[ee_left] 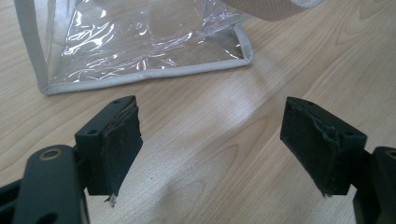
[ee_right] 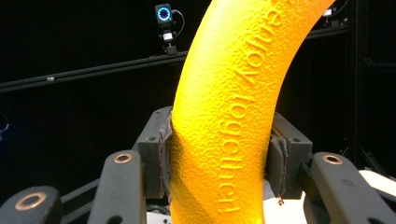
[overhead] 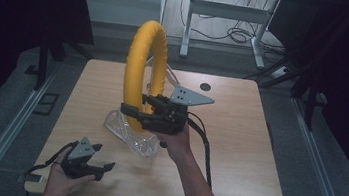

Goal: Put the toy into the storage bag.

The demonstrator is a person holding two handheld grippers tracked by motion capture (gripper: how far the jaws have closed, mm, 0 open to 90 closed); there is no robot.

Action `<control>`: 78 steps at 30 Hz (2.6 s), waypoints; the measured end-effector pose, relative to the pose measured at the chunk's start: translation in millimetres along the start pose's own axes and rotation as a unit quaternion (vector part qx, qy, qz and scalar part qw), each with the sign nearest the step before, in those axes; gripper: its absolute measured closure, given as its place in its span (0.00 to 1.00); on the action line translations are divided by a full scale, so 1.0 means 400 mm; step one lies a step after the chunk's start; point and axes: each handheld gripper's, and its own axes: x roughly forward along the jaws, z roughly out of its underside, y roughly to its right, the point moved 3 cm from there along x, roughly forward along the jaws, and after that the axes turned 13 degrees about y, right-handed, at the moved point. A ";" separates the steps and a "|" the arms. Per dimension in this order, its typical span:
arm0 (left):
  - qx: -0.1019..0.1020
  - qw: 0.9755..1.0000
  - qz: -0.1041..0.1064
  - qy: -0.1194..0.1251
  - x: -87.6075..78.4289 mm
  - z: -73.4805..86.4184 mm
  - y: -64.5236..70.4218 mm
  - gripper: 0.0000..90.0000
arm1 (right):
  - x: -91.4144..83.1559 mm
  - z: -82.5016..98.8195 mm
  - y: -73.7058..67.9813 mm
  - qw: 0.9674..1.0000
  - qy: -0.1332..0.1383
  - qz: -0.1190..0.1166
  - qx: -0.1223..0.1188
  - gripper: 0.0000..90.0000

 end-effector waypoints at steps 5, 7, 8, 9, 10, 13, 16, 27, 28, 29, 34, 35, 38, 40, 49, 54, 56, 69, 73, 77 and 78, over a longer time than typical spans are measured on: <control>0.001 1.000 0.000 -0.001 0.001 0.001 0.000 0.22 | -0.002 0.016 0.007 1.000 -0.003 0.002 0.005 0.55; 0.001 1.000 0.000 -0.001 0.001 0.001 0.000 0.22 | -0.002 0.019 0.008 1.000 -0.002 0.002 0.007 0.55; 0.001 1.000 0.000 -0.001 0.001 0.001 0.001 0.22 | -0.004 0.023 0.010 1.000 -0.002 0.004 0.007 0.55; 0.001 1.000 0.001 -0.001 0.001 0.001 0.001 0.22 | -0.005 0.025 0.010 1.000 -0.004 0.004 0.009 0.55; 0.000 1.000 0.000 -0.001 0.001 0.001 0.001 0.22 | -0.006 0.028 0.012 1.000 -0.004 0.004 0.009 0.55; 0.002 1.000 0.001 -0.002 0.002 0.001 0.001 0.22 | -0.008 0.037 0.016 1.000 -0.005 0.005 0.009 0.55; 0.002 1.000 0.001 -0.002 0.002 0.002 0.002 0.22 | -0.013 0.050 0.022 1.000 -0.009 0.010 0.015 0.55; 0.004 1.000 0.002 -0.005 0.005 0.003 0.002 0.22 | -0.030 0.096 0.052 0.999 -0.022 0.028 0.034 0.55; 0.004 1.000 0.001 -0.005 0.005 0.003 0.002 0.22 | -0.031 0.100 0.055 0.999 -0.022 0.030 0.036 0.55; 0.004 1.000 0.002 -0.005 0.005 0.004 0.002 0.22 | -0.033 0.104 0.059 0.999 -0.023 0.031 0.038 0.55; 0.004 1.000 0.003 -0.006 0.005 0.004 0.004 0.22 | -0.038 0.121 0.070 0.998 -0.029 0.036 0.046 0.55; 0.003 1.000 0.003 -0.006 0.005 0.004 0.004 0.22 | -0.039 0.129 0.072 0.998 -0.033 0.037 0.046 0.55; 0.003 1.000 0.001 -0.004 0.003 0.003 0.003 0.22 | -0.041 0.138 0.076 0.997 -0.036 0.036 0.053 0.55; 0.003 1.000 0.001 -0.004 0.002 0.003 0.003 0.22 | -0.042 0.145 0.078 0.997 -0.038 0.037 0.055 0.55; 0.002 1.000 0.002 -0.004 0.002 0.004 0.004 0.22 | -0.052 0.183 0.092 0.994 -0.066 0.061 0.056 0.52; 0.002 1.000 0.003 -0.006 0.005 0.005 0.006 0.22 | -0.067 0.178 0.107 0.994 -0.055 0.075 0.065 0.51; 0.002 1.000 0.004 -0.006 0.005 0.005 0.006 0.22 | -0.070 0.177 0.109 0.994 -0.053 0.077 0.065 0.50; 0.003 1.000 0.003 -0.008 0.005 0.005 0.006 0.22 | -0.091 0.174 0.112 0.992 -0.046 0.113 0.030 0.40; 0.002 1.000 0.002 -0.006 0.005 0.005 0.006 0.22 | -0.094 0.173 0.106 0.992 -0.049 0.114 0.028 0.34; 0.003 1.000 0.002 -0.006 0.005 0.005 0.006 0.22 | -0.102 0.170 0.108 0.991 -0.047 0.119 0.032 0.31; 0.003 1.000 0.002 -0.006 0.004 0.005 0.006 0.22 | -0.104 0.169 0.108 0.991 -0.046 0.120 0.034 0.31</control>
